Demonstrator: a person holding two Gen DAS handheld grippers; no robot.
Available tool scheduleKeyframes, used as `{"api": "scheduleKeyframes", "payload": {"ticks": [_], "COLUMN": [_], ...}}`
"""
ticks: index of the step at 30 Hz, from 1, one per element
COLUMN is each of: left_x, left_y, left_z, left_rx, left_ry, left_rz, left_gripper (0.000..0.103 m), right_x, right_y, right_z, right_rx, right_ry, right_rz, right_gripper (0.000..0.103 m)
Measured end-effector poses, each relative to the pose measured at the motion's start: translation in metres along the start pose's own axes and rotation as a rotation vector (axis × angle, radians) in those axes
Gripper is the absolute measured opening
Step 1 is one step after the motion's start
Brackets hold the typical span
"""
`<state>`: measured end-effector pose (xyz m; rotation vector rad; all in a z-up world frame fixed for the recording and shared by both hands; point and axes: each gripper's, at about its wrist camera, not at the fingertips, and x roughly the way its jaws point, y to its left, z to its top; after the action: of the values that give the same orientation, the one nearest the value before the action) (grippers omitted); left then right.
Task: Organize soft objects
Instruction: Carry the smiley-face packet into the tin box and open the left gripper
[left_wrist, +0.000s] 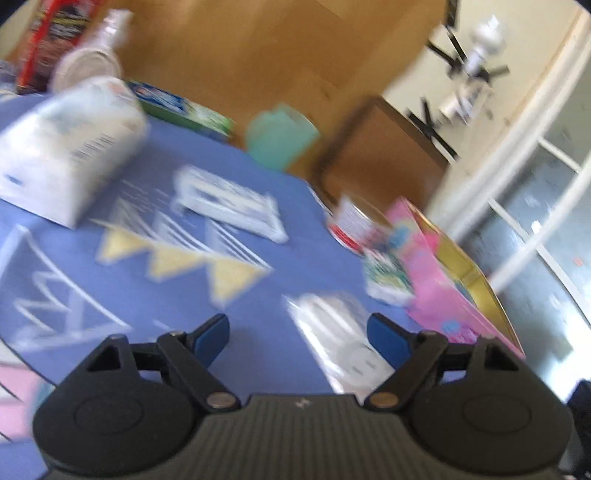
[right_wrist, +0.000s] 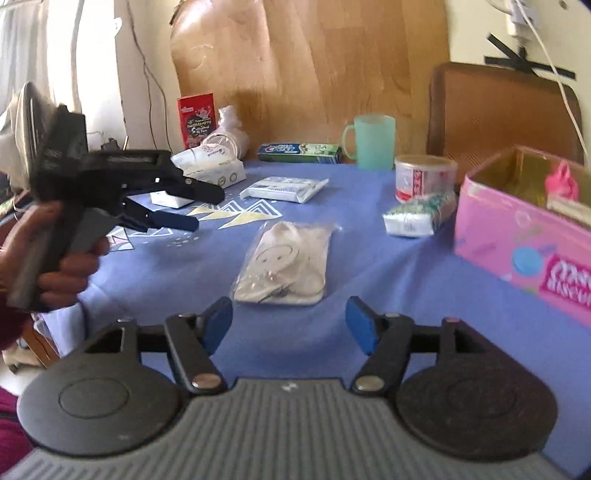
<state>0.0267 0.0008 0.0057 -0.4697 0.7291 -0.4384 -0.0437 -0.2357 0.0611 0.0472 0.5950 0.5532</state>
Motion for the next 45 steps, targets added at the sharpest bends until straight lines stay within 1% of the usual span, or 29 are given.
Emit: {"api": "scheduleKeyframes", "payload": {"ticks": [3, 4, 5, 6, 7, 9, 10, 11, 12, 13, 14, 17, 21, 24, 28, 31, 34, 35, 36, 38, 39, 42, 45], "left_x": [0.014, 0.019, 0.024, 0.03, 0.033, 0.04, 0.04, 0.04, 0.04, 0.038, 0.036, 0.031, 0.035, 0.052, 0.087, 0.115, 0.139, 0.143, 0.146, 0.149, 0.148, 0.148, 0.142], "left_y": [-0.019, -0.024, -0.028, -0.03, -0.033, -0.043, -0.048, -0.052, -0.054, -0.054, -0.055, -0.069, -0.107, -0.139, -0.182, -0.213, -0.237, -0.242, -0.244, -0.242, -0.239, -0.227, -0.218], "left_z": [-0.003, -0.004, -0.006, -0.009, -0.011, -0.015, -0.016, -0.016, -0.015, -0.013, -0.01, 0.001, 0.017, 0.028, 0.036, 0.035, 0.029, 0.027, 0.024, 0.021, 0.019, 0.017, 0.017], "left_rx": [0.026, 0.034, 0.033, 0.022, 0.033, 0.089, 0.099, 0.105, 0.104, 0.099, 0.092, 0.104, 0.203, 0.268, 0.342, 0.389, 0.442, 0.457, 0.465, 0.458, 0.452, 0.445, 0.436], "left_ry": [0.063, 0.077, 0.089, 0.097, 0.079, 0.073, 0.076, 0.075, 0.078, 0.078, 0.073, 0.046, 0.009, 0.013, 0.042, 0.082, 0.101, 0.097, 0.093, 0.096, 0.1, 0.104, 0.092], "left_rz": [-0.035, -0.036, -0.029, -0.026, -0.028, -0.015, -0.003, 0.014, 0.01, -0.005, -0.023, -0.074, -0.127, -0.173, -0.237, -0.276, -0.285, -0.273, -0.26, -0.254, -0.254, -0.215, -0.193], "left_gripper": [0.086, 0.092, 0.1, 0.102, 0.102, 0.099, 0.097, 0.095, 0.093, 0.089, 0.088, 0.088, 0.088, 0.088, 0.088, 0.087, 0.087, 0.087, 0.087, 0.087, 0.088, 0.088, 0.088], "right_x": [0.017, 0.027, 0.032, 0.038, 0.038, 0.051, 0.056, 0.058, 0.06, 0.06, 0.058, 0.045, 0.025, 0.007, -0.011, -0.02, -0.027, -0.029, -0.029, -0.022, -0.024, -0.043, -0.044], "right_y": [-0.008, -0.006, -0.006, -0.006, -0.012, -0.017, -0.014, -0.008, -0.006, -0.005, -0.003, -0.009, -0.014, -0.029, -0.063, -0.09, -0.12, -0.128, -0.137, -0.158, -0.167, -0.186, -0.183], "right_z": [0.004, 0.007, 0.008, 0.01, 0.007, 0.01, 0.011, 0.012, 0.013, 0.012, 0.011, 0.01, 0.014, 0.021, 0.025, 0.026, 0.024, 0.024, 0.022, 0.018, 0.017, 0.011, 0.007], "right_rx": [-0.078, -0.111, -0.137, -0.154, -0.162, -0.14, -0.142, -0.162, -0.152, -0.15, -0.161, -0.142, -0.142, -0.125, -0.075, -0.031, 0.03, 0.04, 0.04, 0.052, 0.08, 0.191, 0.183], "right_ry": [0.001, 0.006, 0.01, 0.016, 0.025, 0.077, 0.079, 0.078, 0.077, 0.069, 0.055, -0.024, -0.145, -0.219, -0.266, -0.272, -0.28, -0.281, -0.277, -0.234, -0.226, -0.267, -0.268], "right_rz": [0.02, 0.011, 0.012, 0.024, 0.05, 0.103, 0.108, 0.109, 0.11, 0.095, 0.073, 0.032, -0.062, -0.135, -0.235, -0.318, -0.403, -0.452, -0.519, -0.708, -0.752, -0.72, -0.737], "right_gripper": [0.075, 0.077, 0.079, 0.084, 0.087, 0.085, 0.078, 0.077, 0.077, 0.076, 0.076, 0.076, 0.076, 0.076, 0.076, 0.076, 0.077, 0.077, 0.078, 0.079, 0.081, 0.081, 0.081]}}
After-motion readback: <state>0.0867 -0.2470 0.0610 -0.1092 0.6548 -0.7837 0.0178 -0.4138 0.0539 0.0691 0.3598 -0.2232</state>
